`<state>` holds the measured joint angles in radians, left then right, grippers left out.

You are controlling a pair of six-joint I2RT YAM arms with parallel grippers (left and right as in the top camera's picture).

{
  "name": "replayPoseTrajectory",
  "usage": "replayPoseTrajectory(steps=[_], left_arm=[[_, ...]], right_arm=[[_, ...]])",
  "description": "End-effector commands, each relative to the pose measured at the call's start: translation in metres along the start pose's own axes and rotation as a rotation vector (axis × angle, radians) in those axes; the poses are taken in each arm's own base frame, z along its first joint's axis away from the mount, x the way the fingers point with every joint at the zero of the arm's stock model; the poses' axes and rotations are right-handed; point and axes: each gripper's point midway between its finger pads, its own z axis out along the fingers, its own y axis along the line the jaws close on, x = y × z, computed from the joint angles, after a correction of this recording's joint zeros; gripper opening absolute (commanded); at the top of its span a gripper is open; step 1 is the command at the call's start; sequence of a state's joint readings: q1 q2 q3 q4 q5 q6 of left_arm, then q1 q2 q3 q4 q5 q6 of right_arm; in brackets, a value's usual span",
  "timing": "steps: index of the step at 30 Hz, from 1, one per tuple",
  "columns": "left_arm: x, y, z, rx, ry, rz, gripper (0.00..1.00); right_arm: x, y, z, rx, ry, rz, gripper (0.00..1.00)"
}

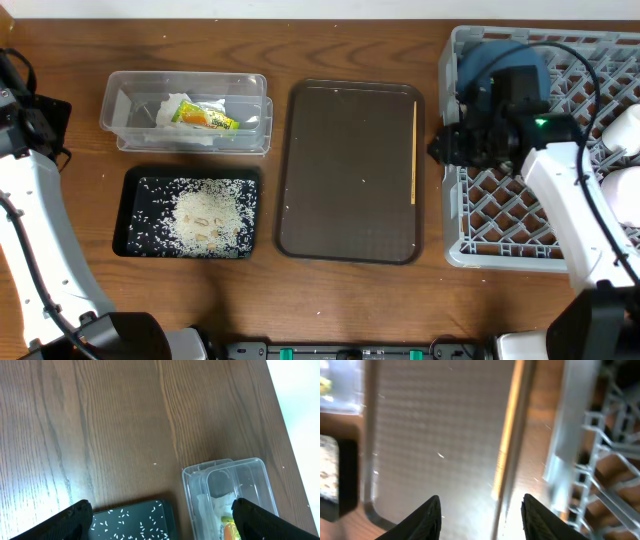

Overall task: Sort waste into correct bins and load items into the dishwasher rack
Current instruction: 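Move the right gripper back to the second chopstick on the tray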

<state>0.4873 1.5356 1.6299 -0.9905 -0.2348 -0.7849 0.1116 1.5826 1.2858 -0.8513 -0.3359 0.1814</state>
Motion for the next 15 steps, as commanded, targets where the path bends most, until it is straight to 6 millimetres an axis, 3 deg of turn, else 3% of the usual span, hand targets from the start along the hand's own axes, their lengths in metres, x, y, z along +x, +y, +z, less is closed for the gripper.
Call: replayPoseTrajectory(steps=[1,4,15], left_arm=[[-0.002,0.002,0.0,-0.007,-0.004,0.004,0.92],[-0.002,0.002,0.0,-0.007,-0.004,0.004,0.92],[-0.002,0.002,0.0,-0.007,-0.004,0.004,0.92]], right_arm=[[-0.016,0.014,-0.004,0.021,-0.07,0.029,0.52],[-0.028,0.016,0.008,0.058,-0.112,0.003,0.57],[-0.037,0.012,0.061,0.117,-0.011,0.002,0.54]])
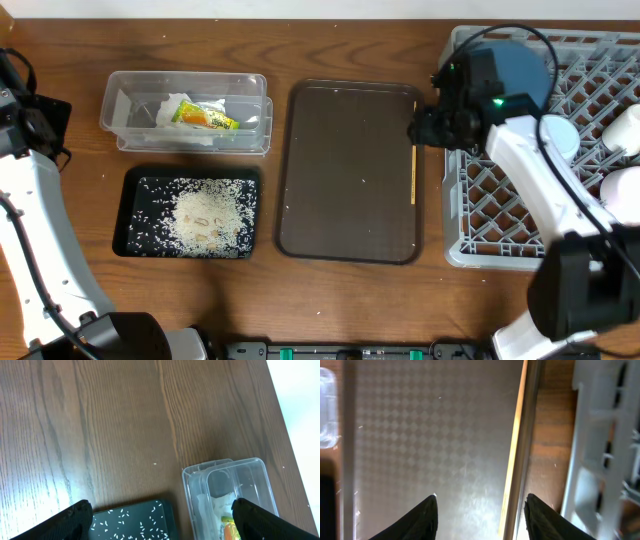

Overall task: Sort waste into correct bins and load items into the dishwasher rack
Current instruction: 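Move the right gripper back to the second chopstick on the tray, then grasp the second chopstick and lift it toward the rack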

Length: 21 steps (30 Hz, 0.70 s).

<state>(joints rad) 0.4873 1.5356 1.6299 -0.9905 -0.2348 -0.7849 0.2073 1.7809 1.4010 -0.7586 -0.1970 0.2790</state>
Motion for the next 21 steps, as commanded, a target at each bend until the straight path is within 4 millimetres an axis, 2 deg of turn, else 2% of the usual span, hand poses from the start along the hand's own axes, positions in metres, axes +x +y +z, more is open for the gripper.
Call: replayPoseTrajectory(steps=[1,7,12,16,21], left_arm=[[-0.002,0.002,0.0,-0.007,-0.004,0.004,0.92],[-0.002,0.002,0.0,-0.007,-0.004,0.004,0.92],[-0.002,0.002,0.0,-0.007,-0.004,0.004,0.92],[-0.002,0.002,0.0,-0.007,-0.004,0.004,0.92],[-0.002,0.002,0.0,-0.007,-0.004,0.004,0.92]], right_arm=[[-0.005,0.006,0.015,0.043,-0.001,-0.005,0.53],[0.006,-0.011,0.055,0.29,-0.001,0.004,0.55],[0.018,-0.017,0.083,0.367,0.017,0.028,0.55],[0.024,-0.02,0.094,0.376,0.037,0.037,0.54],[0.026,-0.02,0.096,0.373,0.045,0.041,0.54]])
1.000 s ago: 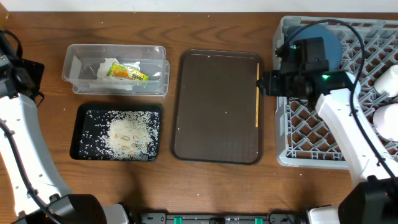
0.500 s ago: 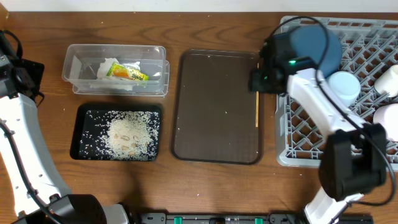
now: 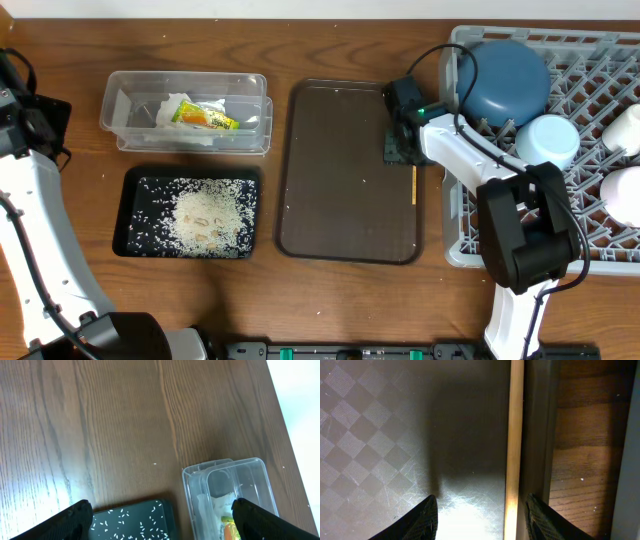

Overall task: Sort waste into correct bins and load items into the dishwasher rack
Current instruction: 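Grasp the second chopstick and lift it toward the rack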

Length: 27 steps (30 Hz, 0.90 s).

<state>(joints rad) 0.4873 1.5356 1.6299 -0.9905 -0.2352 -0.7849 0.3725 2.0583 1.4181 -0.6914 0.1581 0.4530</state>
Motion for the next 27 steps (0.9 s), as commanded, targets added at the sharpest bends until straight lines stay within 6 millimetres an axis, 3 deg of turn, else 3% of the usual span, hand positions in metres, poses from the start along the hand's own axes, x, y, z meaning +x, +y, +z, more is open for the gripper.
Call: replayPoseTrajectory(steps=[1,8,12,16,18,21,25,27], left_arm=[[-0.002,0.001,0.0,-0.007,-0.003,0.004,0.92],[-0.002,0.001,0.0,-0.007,-0.003,0.004,0.92],[-0.002,0.001,0.0,-0.007,-0.003,0.004,0.92],[-0.002,0.001,0.0,-0.007,-0.003,0.004,0.92],[-0.002,0.001,0.0,-0.007,-0.003,0.004,0.92],[-0.002,0.001,0.0,-0.007,-0.003,0.004,0.92],[-0.002,0.002,0.0,-0.007,-0.003,0.004,0.92],[-0.002,0.001,0.0,-0.007,-0.003,0.004,0.92]], right_arm=[[-0.008,-0.001,-0.002,0.018,-0.025,0.027,0.54],[0.016,0.002,0.019,0.013,0.055,0.027,0.48],[0.026,0.006,0.03,-0.003,0.098,0.031,0.29],[0.024,0.017,0.024,-0.058,0.111,0.03,0.13],[0.017,0.021,0.013,-0.084,0.108,0.034,0.01],[-0.004,0.02,-0.015,-0.105,0.069,0.04,0.01],[-0.041,0.012,-0.074,-0.166,-0.022,0.002,0.01],[-0.058,0.004,-0.116,-0.214,-0.082,-0.028,0.01]])
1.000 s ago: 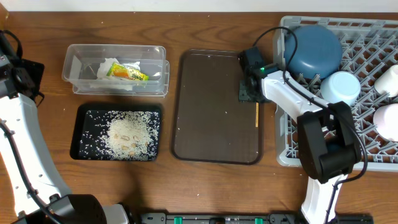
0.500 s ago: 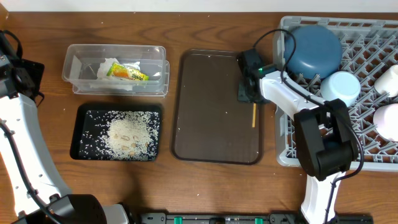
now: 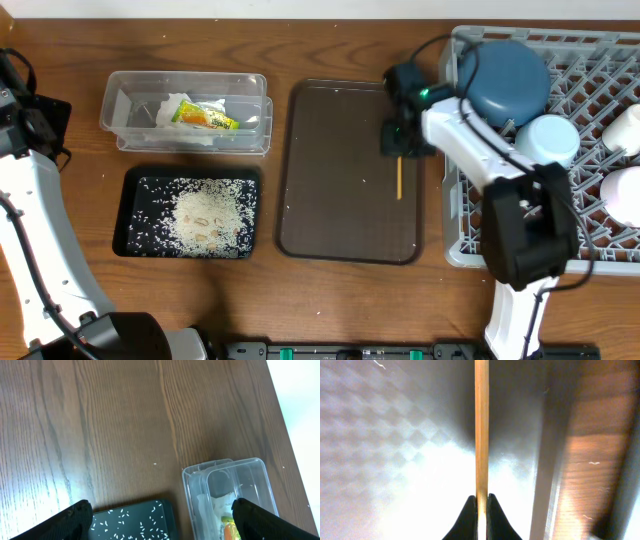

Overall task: Sort waste into correct bins and load items into the dishwasher rack
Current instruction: 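Grasp the second chopstick and lift it toward the rack, then insert the second chopstick into the rack's left slots, release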

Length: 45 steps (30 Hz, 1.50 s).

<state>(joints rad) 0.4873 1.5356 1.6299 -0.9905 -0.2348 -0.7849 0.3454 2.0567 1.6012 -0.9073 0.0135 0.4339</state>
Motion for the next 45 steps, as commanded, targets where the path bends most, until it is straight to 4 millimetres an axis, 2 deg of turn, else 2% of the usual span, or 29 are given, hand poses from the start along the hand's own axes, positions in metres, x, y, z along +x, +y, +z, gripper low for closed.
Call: replayPoseTrajectory(steps=[1,3,5,7,9,12,15,22,26,27,29,32,33,36,40,43,45], left_arm=[[-0.002,0.002,0.0,-0.007,-0.004,0.004,0.92],[-0.002,0.002,0.0,-0.007,-0.004,0.004,0.92],[-0.002,0.002,0.0,-0.007,-0.004,0.004,0.92],[-0.002,0.002,0.0,-0.007,-0.004,0.004,0.92],[-0.002,0.002,0.0,-0.007,-0.004,0.004,0.92],[-0.002,0.002,0.0,-0.007,-0.004,0.004,0.92],[-0.002,0.002,0.0,-0.007,-0.004,0.004,0.92],[-0.002,0.002,0.0,-0.007,-0.004,0.004,0.92],[-0.002,0.002,0.0,-0.007,-0.004,0.004,0.92],[-0.002,0.002,0.0,-0.007,-0.004,0.004,0.92],[-0.002,0.002,0.0,-0.007,-0.004,0.004,0.92],[-0.002,0.002,0.0,-0.007,-0.004,0.004,0.92],[-0.002,0.002,0.0,-0.007,-0.004,0.004,0.92],[-0.002,0.002,0.0,-0.007,-0.004,0.004,0.92],[-0.002,0.002,0.0,-0.007,-0.004,0.004,0.92],[-0.002,0.002,0.0,-0.007,-0.004,0.004,0.92],[-0.002,0.002,0.0,-0.007,-0.004,0.004,0.92]], right_arm=[[-0.045,-0.004,-0.1,-0.112,-0.198,-0.059,0.01],[-0.052,-0.02,-0.141,-0.107,-0.268,-0.097,0.01],[-0.054,-0.035,-0.169,-0.096,-0.32,-0.143,0.01],[-0.049,-0.054,-0.186,-0.07,-0.335,-0.167,0.01],[-0.04,-0.073,-0.191,-0.047,-0.307,-0.156,0.01],[-0.026,-0.094,-0.182,-0.023,-0.228,-0.125,0.01],[-0.008,-0.106,-0.155,-0.006,-0.134,-0.103,0.01],[0.018,-0.117,-0.082,0.012,-0.064,-0.056,0.01],[0.025,-0.119,-0.062,0.012,-0.061,-0.012,0.05],[0.026,-0.119,-0.061,0.012,-0.061,-0.007,0.1],[0.026,-0.119,-0.06,0.012,-0.061,-0.008,0.33],[0.026,-0.119,-0.06,0.012,-0.059,-0.007,0.61],[0.026,-0.119,-0.06,0.012,-0.059,-0.006,0.66],[0.026,-0.119,-0.063,0.01,-0.06,0.013,0.69],[0.03,-0.117,-0.083,0.003,-0.054,0.019,0.67],[0.034,-0.116,-0.11,-0.005,-0.085,0.028,0.65],[0.037,-0.116,-0.136,-0.014,-0.145,0.041,0.66]])
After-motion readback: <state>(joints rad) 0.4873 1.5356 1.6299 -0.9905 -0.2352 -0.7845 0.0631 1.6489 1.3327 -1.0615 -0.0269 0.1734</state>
